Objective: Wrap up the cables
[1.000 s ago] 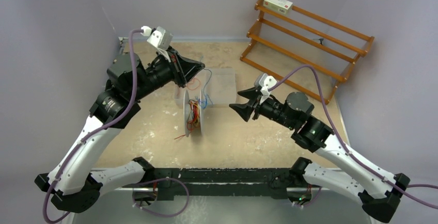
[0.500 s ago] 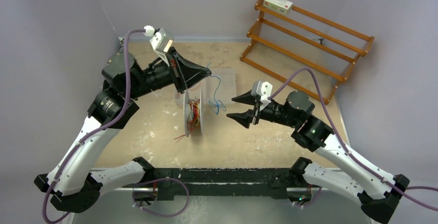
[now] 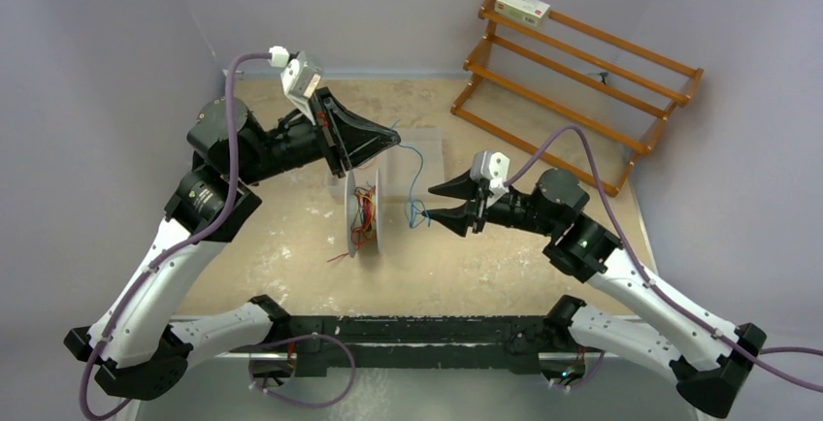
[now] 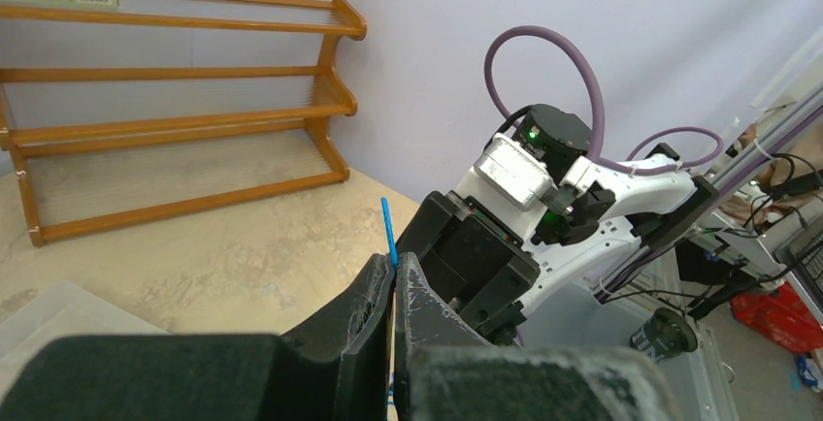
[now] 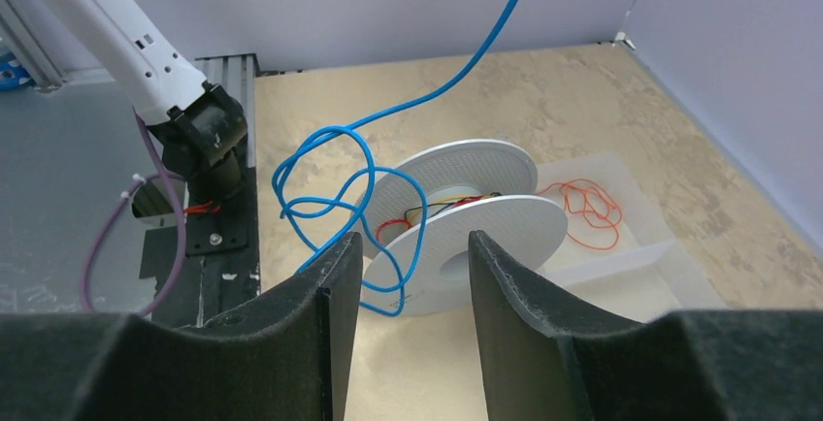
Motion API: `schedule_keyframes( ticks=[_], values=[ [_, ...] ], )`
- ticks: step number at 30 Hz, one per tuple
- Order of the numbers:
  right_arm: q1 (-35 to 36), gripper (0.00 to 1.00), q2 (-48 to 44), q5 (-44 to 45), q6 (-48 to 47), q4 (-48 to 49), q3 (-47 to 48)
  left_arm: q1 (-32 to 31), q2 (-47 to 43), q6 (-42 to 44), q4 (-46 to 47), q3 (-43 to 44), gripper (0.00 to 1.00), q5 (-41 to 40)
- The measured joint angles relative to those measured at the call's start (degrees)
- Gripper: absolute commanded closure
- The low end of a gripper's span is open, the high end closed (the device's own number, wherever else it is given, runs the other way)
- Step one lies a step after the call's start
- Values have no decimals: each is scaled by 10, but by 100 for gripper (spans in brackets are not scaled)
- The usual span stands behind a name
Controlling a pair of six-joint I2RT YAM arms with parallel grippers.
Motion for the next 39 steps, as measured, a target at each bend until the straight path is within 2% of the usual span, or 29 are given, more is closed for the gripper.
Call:
schedule_keyframes(
  ticks=[24, 39],
  values=[
    [-3, 65, -16, -9, 5, -8, 19, 0, 4, 0, 4, 0, 100, 8],
    [-3, 65, 65, -44, 11, 6, 33, 0, 4, 0, 12, 0, 100, 8]
  ],
)
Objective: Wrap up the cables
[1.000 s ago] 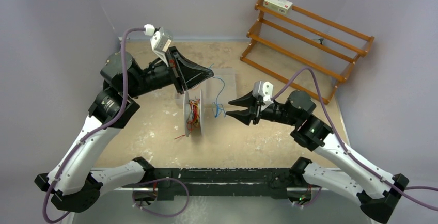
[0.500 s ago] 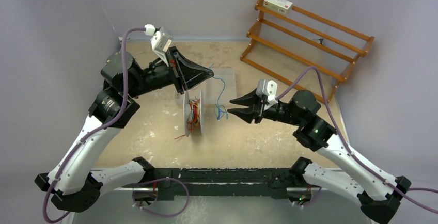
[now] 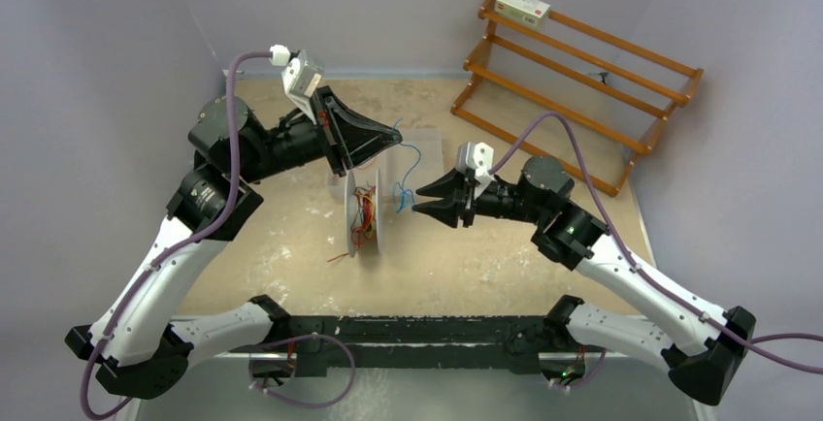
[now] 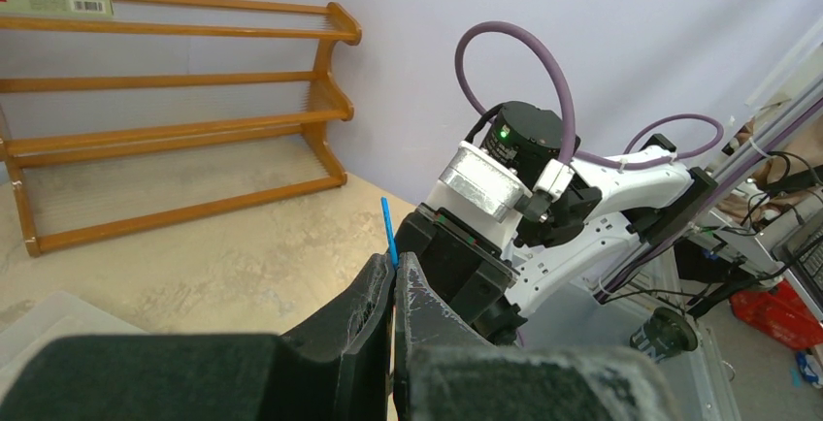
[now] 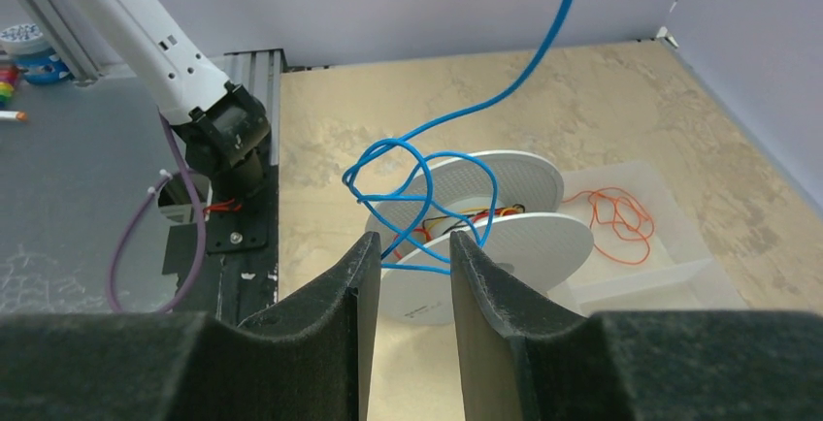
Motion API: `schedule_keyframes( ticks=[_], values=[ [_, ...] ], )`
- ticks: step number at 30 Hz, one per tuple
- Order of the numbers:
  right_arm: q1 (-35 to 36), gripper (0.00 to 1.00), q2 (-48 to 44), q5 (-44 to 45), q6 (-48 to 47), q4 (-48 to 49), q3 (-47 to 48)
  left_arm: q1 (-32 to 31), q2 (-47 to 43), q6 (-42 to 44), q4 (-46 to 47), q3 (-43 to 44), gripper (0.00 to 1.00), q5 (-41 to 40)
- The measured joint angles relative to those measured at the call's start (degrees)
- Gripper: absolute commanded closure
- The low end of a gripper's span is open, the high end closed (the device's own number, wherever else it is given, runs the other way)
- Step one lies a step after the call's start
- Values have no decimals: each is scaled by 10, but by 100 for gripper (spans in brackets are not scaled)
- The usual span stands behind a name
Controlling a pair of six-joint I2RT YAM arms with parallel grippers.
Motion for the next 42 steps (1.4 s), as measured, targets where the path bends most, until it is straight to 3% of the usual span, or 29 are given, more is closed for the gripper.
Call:
schedule_keyframes(
  ticks=[10, 15, 20, 28, 32, 42],
  values=[
    [0, 69, 0, -5, 4, 12, 6, 0, 1, 0, 0, -3, 100, -3],
    [0, 81, 1, -5, 7, 15, 6, 0, 4, 2, -1, -9, 100, -5],
    [0, 100, 10, -7, 8, 15, 7, 0, 5, 2, 0, -9, 100, -6],
    [0, 100, 13, 0, 7, 7, 26, 0, 4, 17, -18, -9, 100, -28],
    [0, 100, -22, 41, 6, -3, 25, 0, -1, 46, -63, -8, 100, -91],
    [0, 100, -196, 230, 20, -10, -32, 0, -36, 91, -154, -11, 100, -345]
  ],
)
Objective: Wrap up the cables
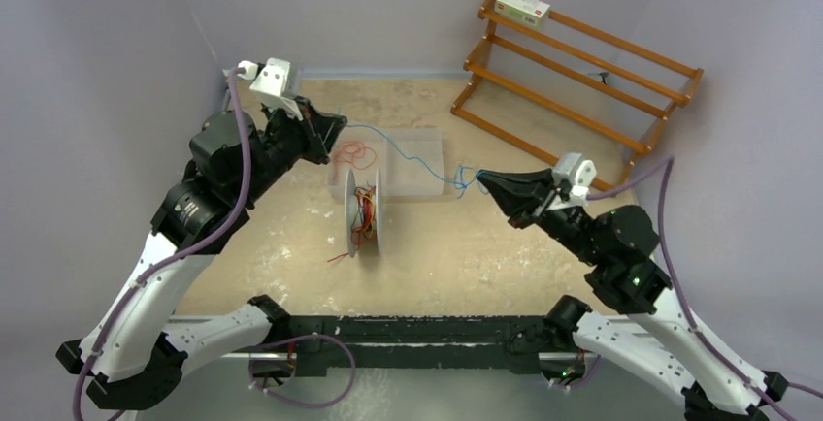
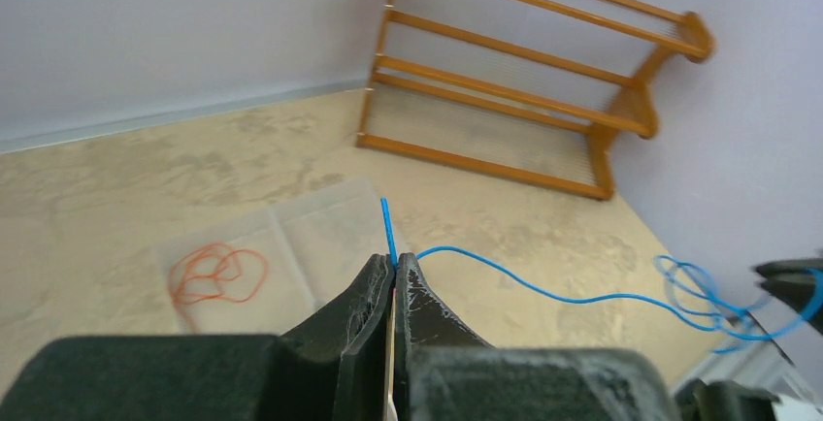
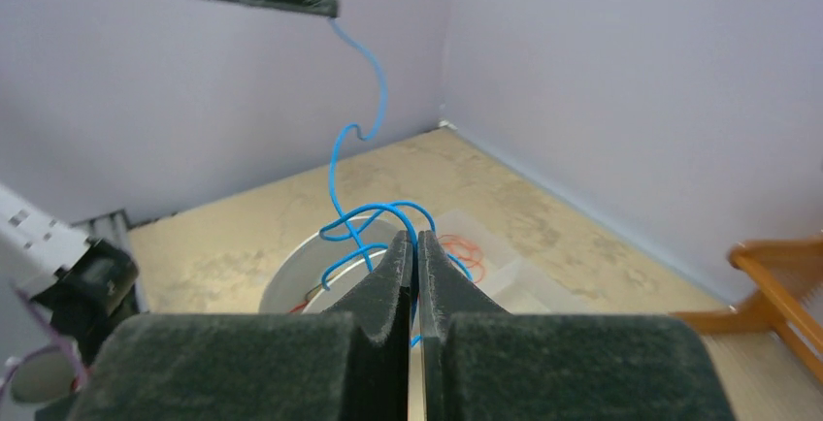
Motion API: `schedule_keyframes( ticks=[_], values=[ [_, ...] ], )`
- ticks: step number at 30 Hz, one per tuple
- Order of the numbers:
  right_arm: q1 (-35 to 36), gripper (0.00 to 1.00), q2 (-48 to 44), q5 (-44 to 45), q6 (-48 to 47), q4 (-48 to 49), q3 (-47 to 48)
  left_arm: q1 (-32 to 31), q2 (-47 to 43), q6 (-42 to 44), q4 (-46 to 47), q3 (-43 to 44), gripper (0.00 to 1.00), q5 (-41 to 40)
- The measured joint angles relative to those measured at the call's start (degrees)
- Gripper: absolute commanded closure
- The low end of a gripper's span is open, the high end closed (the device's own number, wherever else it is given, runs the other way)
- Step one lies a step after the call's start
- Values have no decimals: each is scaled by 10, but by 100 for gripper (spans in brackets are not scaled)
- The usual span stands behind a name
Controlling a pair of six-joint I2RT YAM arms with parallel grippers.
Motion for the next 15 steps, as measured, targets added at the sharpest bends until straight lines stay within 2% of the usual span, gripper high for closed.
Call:
schedule_keyframes(
  ticks=[7, 15],
  values=[
    [0, 100, -76, 105, 27, 4, -31, 0, -7, 0, -30, -9, 100, -134],
    [0, 100, -98, 199, 53, -10, -32, 0, -30, -1, -47, -12, 100, -251]
  ],
)
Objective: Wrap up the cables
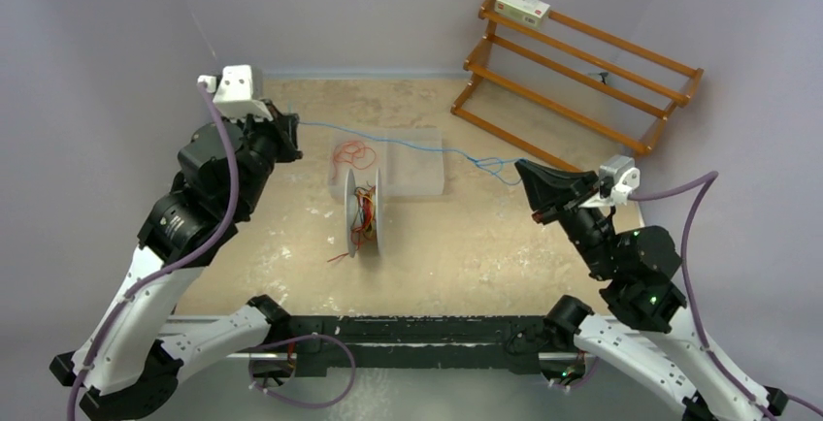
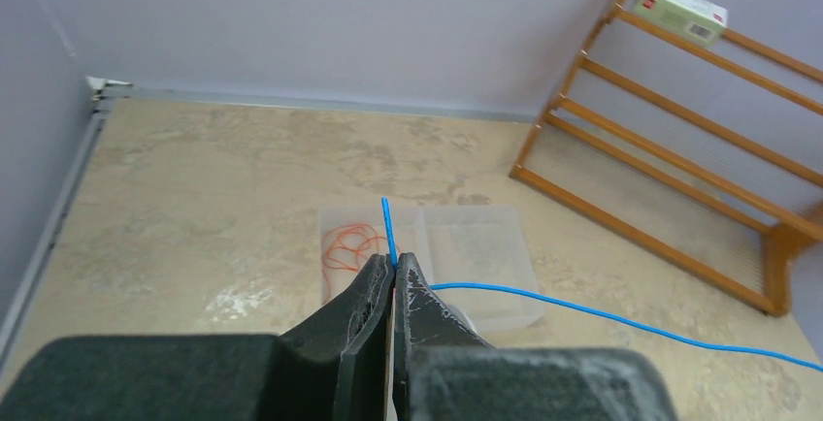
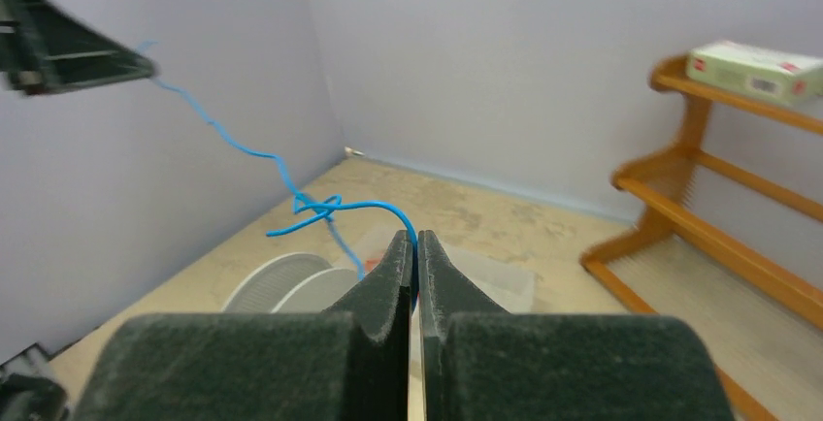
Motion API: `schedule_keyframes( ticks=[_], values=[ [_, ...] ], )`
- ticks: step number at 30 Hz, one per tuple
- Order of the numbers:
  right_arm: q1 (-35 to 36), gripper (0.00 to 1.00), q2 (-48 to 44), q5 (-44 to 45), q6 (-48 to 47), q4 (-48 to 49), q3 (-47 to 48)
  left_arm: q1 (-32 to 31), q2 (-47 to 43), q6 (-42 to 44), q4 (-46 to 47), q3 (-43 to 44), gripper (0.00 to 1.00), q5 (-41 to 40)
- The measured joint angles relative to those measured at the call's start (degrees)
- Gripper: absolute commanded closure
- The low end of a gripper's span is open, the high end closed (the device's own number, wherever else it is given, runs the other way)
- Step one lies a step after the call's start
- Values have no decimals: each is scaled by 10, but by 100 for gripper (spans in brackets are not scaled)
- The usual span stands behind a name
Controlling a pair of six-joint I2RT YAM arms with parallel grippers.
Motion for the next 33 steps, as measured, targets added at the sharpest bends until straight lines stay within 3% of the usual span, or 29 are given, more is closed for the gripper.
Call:
schedule_keyframes(
  ticks=[13, 25, 33],
  values=[
    [0, 100, 50, 188, 36, -101, 29, 0, -74, 0, -26, 0, 100, -127],
    [7, 100, 87, 242, 64, -121, 43, -8, -93, 0, -45, 9, 100, -146],
    [12, 96, 150, 273, 20, -107, 61, -11, -99, 1, -46, 42, 100, -146]
  ],
)
